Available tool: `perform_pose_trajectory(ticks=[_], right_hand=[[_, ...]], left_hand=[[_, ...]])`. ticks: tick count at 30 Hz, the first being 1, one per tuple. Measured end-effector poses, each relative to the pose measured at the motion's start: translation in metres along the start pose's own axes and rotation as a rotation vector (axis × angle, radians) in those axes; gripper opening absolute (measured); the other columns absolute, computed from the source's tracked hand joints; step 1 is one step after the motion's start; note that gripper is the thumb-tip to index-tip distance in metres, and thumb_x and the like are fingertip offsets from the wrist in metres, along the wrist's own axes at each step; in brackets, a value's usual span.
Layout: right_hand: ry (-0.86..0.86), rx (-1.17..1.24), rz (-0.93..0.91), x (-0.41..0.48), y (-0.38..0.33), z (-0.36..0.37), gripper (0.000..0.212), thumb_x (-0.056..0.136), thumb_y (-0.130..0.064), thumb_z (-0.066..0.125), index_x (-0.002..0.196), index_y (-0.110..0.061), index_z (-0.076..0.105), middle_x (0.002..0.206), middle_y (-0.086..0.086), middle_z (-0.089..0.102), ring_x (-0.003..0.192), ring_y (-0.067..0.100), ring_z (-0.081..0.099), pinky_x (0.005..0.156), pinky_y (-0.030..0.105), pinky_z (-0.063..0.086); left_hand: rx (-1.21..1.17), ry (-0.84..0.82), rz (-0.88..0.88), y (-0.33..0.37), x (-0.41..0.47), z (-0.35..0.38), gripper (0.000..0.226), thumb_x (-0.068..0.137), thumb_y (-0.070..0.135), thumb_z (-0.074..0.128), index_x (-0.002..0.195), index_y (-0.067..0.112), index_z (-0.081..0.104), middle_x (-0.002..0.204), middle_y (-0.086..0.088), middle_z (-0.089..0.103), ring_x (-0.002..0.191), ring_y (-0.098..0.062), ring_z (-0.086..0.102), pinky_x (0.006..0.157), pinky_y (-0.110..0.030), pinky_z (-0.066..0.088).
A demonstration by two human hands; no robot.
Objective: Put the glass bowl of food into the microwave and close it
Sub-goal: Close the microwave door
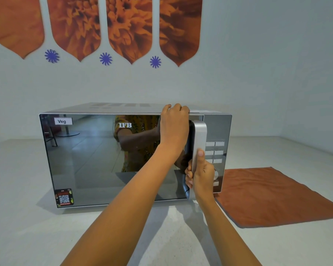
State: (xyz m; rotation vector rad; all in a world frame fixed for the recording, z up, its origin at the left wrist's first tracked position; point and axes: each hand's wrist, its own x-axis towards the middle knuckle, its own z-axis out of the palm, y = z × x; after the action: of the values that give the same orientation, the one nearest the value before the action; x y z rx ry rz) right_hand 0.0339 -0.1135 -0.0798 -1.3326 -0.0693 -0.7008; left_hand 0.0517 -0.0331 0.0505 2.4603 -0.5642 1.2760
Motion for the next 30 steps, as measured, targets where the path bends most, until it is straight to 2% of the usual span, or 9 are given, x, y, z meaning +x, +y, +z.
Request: perform_pose_trajectory(ticks=[6,16,30], right_hand=[[0.014,0.002,-0.010,0.000,0.000,0.001,0.053,0.076,-0.061,0.042,0.057,-0.013,0.050,0.042,-0.004,0.050,0.034,0.007,0.049,0.037,0.015,0.043],[0.036,-0.038,-0.038,0.002,0.002,0.003,0.055,0.072,-0.065,0.039,0.056,-0.013,0.049,0.051,0.006,0.049,0.035,0.006,0.049,0.040,0.016,0.043],[0.043,-0.050,-0.036,0.004,0.004,0.003,0.056,0.073,-0.064,0.039,0.057,-0.011,0.047,0.051,0.007,0.048,0.037,0.008,0.048,0.043,0.017,0.042]], left_hand=[[-0.017,0.035,-0.008,0.000,-0.001,0.003,0.032,0.099,0.015,0.043,0.127,0.010,0.058,0.126,-0.008,0.064,0.116,-0.021,0.056,0.106,-0.029,0.033],[-0.023,0.056,-0.018,0.000,0.002,0.009,0.029,0.099,0.013,0.043,0.123,0.008,0.059,0.121,-0.010,0.065,0.113,-0.023,0.058,0.105,-0.033,0.033],[-0.027,0.120,-0.021,-0.003,0.003,0.016,0.028,0.100,0.012,0.038,0.119,0.010,0.058,0.118,-0.007,0.063,0.111,-0.020,0.056,0.102,-0.029,0.032]])
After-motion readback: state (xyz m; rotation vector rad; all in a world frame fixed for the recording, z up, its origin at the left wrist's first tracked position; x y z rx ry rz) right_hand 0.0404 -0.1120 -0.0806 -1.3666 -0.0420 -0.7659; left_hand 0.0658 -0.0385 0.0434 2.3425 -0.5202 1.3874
